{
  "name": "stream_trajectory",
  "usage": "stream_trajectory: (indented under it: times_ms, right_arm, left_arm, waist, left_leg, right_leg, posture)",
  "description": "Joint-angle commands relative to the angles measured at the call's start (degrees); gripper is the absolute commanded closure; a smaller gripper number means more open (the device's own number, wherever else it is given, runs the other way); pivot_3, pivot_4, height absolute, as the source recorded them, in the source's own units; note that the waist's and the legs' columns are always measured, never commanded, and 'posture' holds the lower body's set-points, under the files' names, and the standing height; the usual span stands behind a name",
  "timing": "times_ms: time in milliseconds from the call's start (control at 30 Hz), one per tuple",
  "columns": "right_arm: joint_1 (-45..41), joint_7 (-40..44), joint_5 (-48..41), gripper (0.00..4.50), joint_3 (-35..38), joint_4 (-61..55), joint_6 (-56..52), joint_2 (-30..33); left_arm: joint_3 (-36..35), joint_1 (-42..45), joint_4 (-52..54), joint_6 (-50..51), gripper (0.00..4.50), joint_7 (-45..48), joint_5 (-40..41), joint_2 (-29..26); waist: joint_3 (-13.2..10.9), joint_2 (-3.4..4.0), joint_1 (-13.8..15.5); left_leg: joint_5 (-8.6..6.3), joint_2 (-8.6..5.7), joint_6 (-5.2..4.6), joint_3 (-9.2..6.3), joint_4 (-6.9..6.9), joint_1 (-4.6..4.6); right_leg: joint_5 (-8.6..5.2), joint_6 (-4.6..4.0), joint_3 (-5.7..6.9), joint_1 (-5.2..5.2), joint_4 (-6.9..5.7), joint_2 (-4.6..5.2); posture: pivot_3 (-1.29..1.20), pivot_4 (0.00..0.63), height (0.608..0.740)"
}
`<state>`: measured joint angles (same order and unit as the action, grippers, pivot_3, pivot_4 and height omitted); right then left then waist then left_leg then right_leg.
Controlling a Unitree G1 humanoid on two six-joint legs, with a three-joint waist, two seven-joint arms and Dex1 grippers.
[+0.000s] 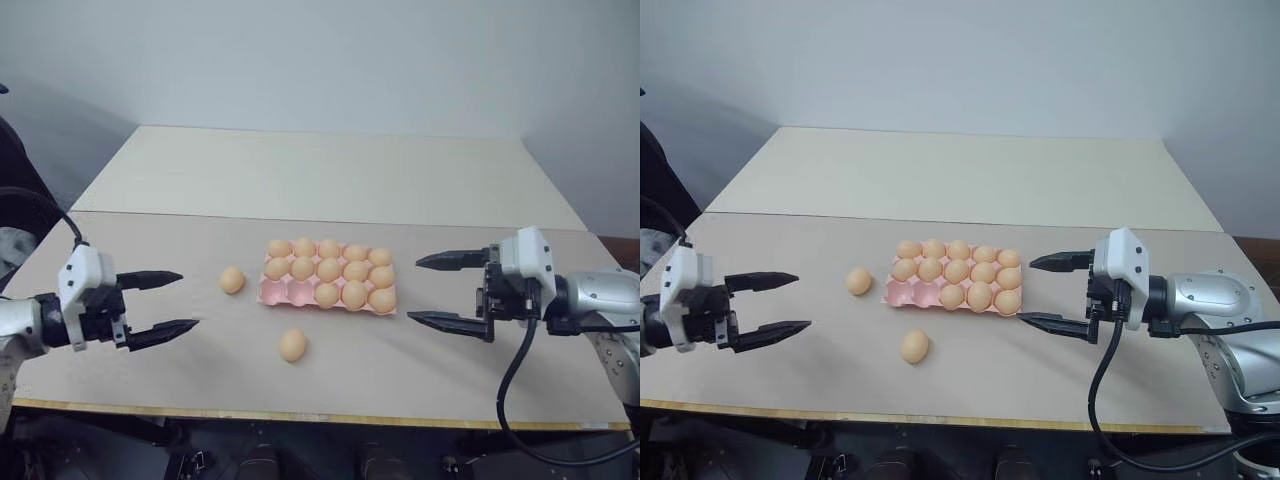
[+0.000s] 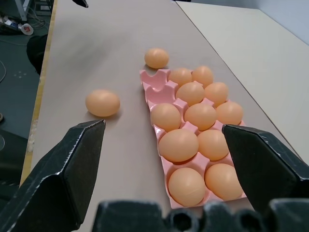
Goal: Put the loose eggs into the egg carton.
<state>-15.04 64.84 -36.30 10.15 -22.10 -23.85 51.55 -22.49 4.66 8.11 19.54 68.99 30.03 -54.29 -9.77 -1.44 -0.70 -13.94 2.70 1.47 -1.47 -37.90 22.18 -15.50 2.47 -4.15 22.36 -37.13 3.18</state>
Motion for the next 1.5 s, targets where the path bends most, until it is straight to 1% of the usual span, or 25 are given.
stream_trajectory:
  times_ms: [33,167,333,400,533,700,767,800,867,967,1000,1167,1333,1400,1500]
  right_arm:
    - [-0.68,-0.93,-0.65,0.0,2.03,-2.25,0.32,0.45]
    - [-0.9,-2.47,-0.57,0.0,2.24,-3.52,0.32,0.11]
    - [-0.04,-3.16,-0.85,0.0,2.98,-4.5,0.22,0.45]
    - [0.34,-3.35,-0.95,0.0,3.24,-4.93,0.14,0.57]
    - [0.91,-4.04,-1.43,0.0,4.25,-5.65,-0.49,0.64]
    - [1.74,-4.48,-1.3,0.0,4.9,-6.48,-0.52,0.9]
    - [1.92,-4.54,-1.44,0.0,5.12,-6.69,-0.55,1.02]
    - [1.99,-4.52,-1.46,0.0,5.18,-6.78,-0.53,1.05]
    - [2.01,-4.49,-1.42,0.0,5.2,-6.83,-0.5,1.09]
    - [1.48,-4.47,-1.36,0.0,4.91,-6.4,-0.45,1.07]
    - [1.26,-4.47,-1.35,0.0,4.72,-6.26,-0.45,1.06]
    - [1.12,-4.4,-1.17,0.0,4.01,-6.07,-0.23,0.74]
    - [1.02,-4.41,-1.11,0.0,3.71,-5.99,-0.14,0.57]
    - [1.0,-4.61,-1.01,0.0,3.6,-6.02,-0.07,0.4]
    - [1.04,-4.84,-0.83,0.0,3.44,-6.1,0.04,0.23]
  left_arm:
    - [7.37,9.19,-9.09,-5.75,0.03,-7.65,-8.56,4.15]
    - [14.29,18.12,-18.46,-10.5,0.03,-9.74,-13.85,9.74]
    - [18.29,26.34,-31.28,-15.48,0.03,-11.45,-17.4,15.42]
    - [19.5,28.65,-35.98,-17.98,0.03,-12.97,-19.71,16.53]
    - [20.51,32.34,-43.03,-19.37,0.03,-13.67,-21.29,18.37]
    - [22.25,32.5,-47.17,-20.98,0.03,-12.9,-23.46,18.99]
    - [22.68,32.24,-48.23,-21.3,0.43,-12.27,-23.84,19.13]
    - [22.76,32.06,-48.41,-21.58,0.65,-12.33,-24.01,19.16]
    - [22.7,31.85,-48.49,-22.24,1.29,-12.64,-24.27,19.13]
    - [21.64,31.44,-47.49,-22.31,2.39,-13.21,-23.84,18.57]
    - [21.07,31.46,-46.79,-22.21,2.57,-12.76,-23.23,18.2]
    - [18.59,31.47,-40.35,-21.64,2.57,-8.58,-19.05,16.56]
    - [18.56,31.32,-30.22,-17.02,2.57,-0.3,-12.51,15.83]
    - [20.29,31.15,-25.76,-14.51,2.57,2.88,-10.47,16.4]
    - [21.71,31.26,-22.9,-10.6,2.57,3.98,-8.36,18.5]
  waist:
    - [0.01,0.02,0.37]
    - [0.02,-0.01,0.3]
    - [0.02,-0.02,-0.08]
    - [0.02,-0.02,-0.18]
    - [0.02,-0.03,-0.29]
    - [0.03,-0.03,-0.21]
    - [0.03,-0.03,-0.19]
    - [0.03,-0.03,-0.15]
    - [0.03,-0.03,-0.17]
    - [0.03,-0.03,-0.2]
    - [0.03,-0.03,-0.2]
    - [0.02,-0.03,-0.16]
    - [0.03,-0.03,0.02]
    - [0.03,-0.03,0.02]
    - [0.03,-0.03,-0.05]
  left_leg:
    - [0.0,-0.02,0.0,-0.03,0.0,-0.01]
    - [0.01,-0.03,-0.01,-0.03,0.0,0.06]
    - [0.0,-0.06,-0.01,-0.04,0.0,0.17]
    - [0.0,-0.06,-0.01,-0.04,0.0,0.14]
    - [0.01,-0.07,-0.01,-0.05,-0.01,0.12]
    - [0.01,-0.08,-0.01,-0.06,-0.01,0.14]
    - [0.01,-0.08,-0.01,-0.06,-0.01,0.14]
    - [0.01,-0.08,-0.01,-0.06,-0.01,0.14]
    - [0.01,-0.08,-0.01,-0.06,-0.01,0.12]
    - [0.01,-0.08,-0.01,-0.07,-0.01,0.1]
    - [0.01,-0.08,-0.01,-0.07,-0.01,0.1]
    - [0.01,-0.08,-0.01,-0.07,-0.01,0.13]
    - [0.01,-0.08,-0.01,-0.07,-0.01,0.12]
    - [0.01,-0.08,-0.01,-0.07,-0.01,0.12]
    - [0.01,-0.08,-0.01,-0.07,-0.01,0.11]
  right_leg:
    - [0.0,0.0,0.01,-0.01,-0.02,0.0]
    - [0.02,0.01,0.01,-0.01,0.02,-0.01]
    - [0.02,0.02,0.01,0.09,0.02,0.0]
    - [0.02,0.01,0.0,0.08,-0.01,0.0]
    - [0.02,0.02,0.0,0.07,-0.04,0.0]
    - [0.02,0.02,0.01,0.06,-0.03,0.01]
    - [0.02,0.03,0.01,0.06,-0.03,0.01]
    - [0.02,0.03,0.01,0.06,-0.04,0.01]
    - [0.02,0.03,0.01,0.05,-0.05,0.01]
    - [0.02,0.03,0.01,0.04,-0.06,0.01]
    - [0.02,0.03,0.01,0.04,-0.06,0.01]
    - [0.02,0.03,0.02,0.05,-0.05,0.01]
    - [0.02,0.03,0.02,0.04,-0.06,0.02]
    - [0.02,0.03,0.02,0.03,-0.05,0.03]
    - [0.02,0.03,0.02,0.02,-0.04,0.02]
  posture:
    - [0.0,0.15,0.74]
    - [0.0,0.15,0.74]
    - [0.0,0.15,0.74]
    - [0.0,0.15,0.74]
    - [0.0,0.15,0.74]
    - [0.0,0.15,0.74]
    - [0.0,0.15,0.74]
    - [0.0,0.15,0.74]
    - [0.0,0.15,0.74]
    - [0.0,0.15,0.74]
    - [0.0,0.15,0.74]
    - [0.0,0.15,0.74]
    - [0.0,0.15,0.74]
    - [0.0,0.15,0.74]
    - [0.0,0.15,0.74]
